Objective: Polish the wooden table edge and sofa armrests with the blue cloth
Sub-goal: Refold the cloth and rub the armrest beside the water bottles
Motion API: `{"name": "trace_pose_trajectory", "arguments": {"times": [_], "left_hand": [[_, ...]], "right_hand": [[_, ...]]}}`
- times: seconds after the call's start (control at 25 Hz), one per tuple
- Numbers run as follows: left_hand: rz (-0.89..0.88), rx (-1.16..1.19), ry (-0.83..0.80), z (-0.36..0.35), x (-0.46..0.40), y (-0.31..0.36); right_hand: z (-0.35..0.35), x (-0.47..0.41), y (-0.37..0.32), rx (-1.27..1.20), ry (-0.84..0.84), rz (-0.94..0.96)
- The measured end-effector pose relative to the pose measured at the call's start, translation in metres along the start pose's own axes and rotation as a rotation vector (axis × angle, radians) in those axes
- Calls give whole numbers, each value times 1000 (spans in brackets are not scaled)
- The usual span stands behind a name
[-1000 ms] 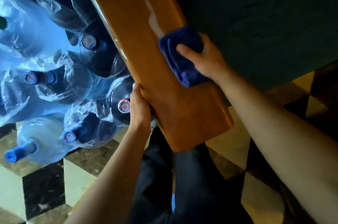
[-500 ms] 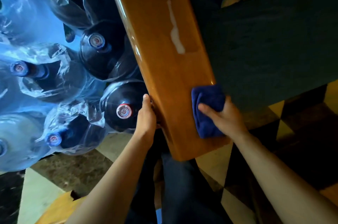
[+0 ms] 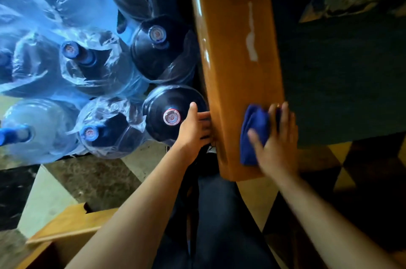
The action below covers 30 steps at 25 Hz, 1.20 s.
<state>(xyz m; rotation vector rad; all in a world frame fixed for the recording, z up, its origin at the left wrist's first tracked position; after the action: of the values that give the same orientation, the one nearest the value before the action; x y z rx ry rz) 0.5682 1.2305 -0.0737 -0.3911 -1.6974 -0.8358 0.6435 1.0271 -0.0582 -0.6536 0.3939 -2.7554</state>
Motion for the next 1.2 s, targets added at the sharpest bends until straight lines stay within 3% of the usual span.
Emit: {"name": "trace_pose_trajectory", "arguments": {"times": [0.08, 0.16, 0.36, 0.6, 0.8, 0.92, 1.04, 1.2], "left_hand": [[31, 27, -25, -1, 5, 0], [29, 46, -13, 8, 1, -5], [-45, 148, 68, 29, -10, 17], [-125, 189, 4, 24, -22, 53], [-193, 173, 92, 23, -23, 67], [-182, 104, 10, 5, -27, 73], [-239, 14, 14, -13, -25, 90], [-388, -10, 251, -27, -36, 132]], "right_hand": [[-32, 56, -25, 293, -52, 246], [-55, 63, -58, 385, -48, 379], [-45, -48, -127, 423, 77, 343], [-15, -183, -207, 475, 142, 377], [-35, -48, -122, 409, 74, 377], [-35, 7, -61, 295, 51, 81], [-15, -33, -58, 274, 48, 7], [26, -156, -80, 165, 157, 41]]}}
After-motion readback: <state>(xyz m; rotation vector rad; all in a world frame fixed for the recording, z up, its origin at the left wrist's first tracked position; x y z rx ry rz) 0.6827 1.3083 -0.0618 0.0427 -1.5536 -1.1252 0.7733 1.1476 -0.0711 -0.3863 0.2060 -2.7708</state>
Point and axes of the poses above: each hand's wrist, its own x-axis away from the middle knuckle, its own z-axis out of the back of the hand, y = z × x, the point moved 3 cm from there along -x, towards the middle knuckle, and after that the axes turned 2 degrees about -x, right-handed, at the moved point
